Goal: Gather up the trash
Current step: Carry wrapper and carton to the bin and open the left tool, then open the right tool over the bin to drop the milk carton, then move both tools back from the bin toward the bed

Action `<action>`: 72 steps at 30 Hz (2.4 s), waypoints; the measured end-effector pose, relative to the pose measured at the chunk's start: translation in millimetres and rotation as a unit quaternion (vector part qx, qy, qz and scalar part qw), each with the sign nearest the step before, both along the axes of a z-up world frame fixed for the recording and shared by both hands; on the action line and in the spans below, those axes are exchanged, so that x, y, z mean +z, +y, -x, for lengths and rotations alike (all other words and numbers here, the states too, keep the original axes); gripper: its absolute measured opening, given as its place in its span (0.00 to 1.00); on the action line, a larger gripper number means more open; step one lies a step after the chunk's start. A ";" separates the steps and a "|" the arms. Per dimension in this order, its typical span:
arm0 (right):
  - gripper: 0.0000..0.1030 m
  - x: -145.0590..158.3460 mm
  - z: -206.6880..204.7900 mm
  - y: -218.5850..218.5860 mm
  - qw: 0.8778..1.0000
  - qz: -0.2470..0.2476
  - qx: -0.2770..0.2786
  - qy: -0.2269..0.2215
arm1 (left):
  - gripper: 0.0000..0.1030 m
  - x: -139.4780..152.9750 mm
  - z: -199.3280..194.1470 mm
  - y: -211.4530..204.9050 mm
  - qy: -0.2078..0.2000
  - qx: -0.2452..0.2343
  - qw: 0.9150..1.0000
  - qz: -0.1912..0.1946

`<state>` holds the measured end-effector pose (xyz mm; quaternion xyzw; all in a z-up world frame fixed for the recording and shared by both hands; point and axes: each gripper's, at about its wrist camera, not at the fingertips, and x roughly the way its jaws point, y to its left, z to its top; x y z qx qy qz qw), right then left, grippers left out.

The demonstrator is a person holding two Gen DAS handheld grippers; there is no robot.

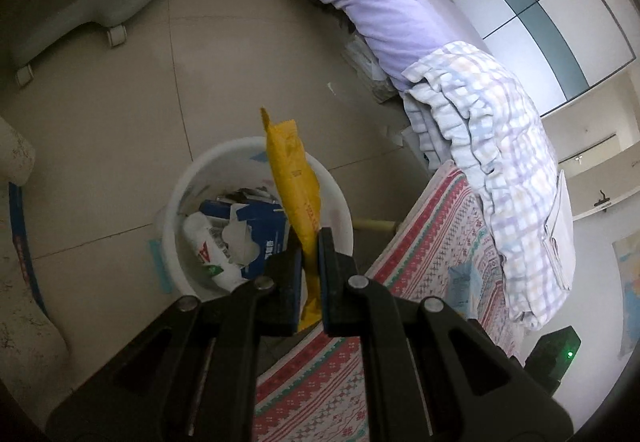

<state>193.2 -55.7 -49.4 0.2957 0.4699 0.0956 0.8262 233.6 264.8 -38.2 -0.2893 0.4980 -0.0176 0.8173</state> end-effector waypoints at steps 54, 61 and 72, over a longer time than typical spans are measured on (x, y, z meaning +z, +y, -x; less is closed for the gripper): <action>0.65 42.8 63.0 -17.1 0.997 0.048 0.048 -0.032 | 0.58 46.4 37.2 -102.3 -0.055 -0.023 0.997 -0.054; 0.66 69.9 126.1 -127.5 0.996 0.073 -0.032 -0.030 | 0.60 51.0 63.3 -206.2 -0.083 -0.176 0.978 -0.080; 0.71 73.6 220.4 -312.0 0.968 0.004 -0.246 -0.047 | 0.67 22.2 158.6 -393.4 -0.118 -0.444 0.881 -0.114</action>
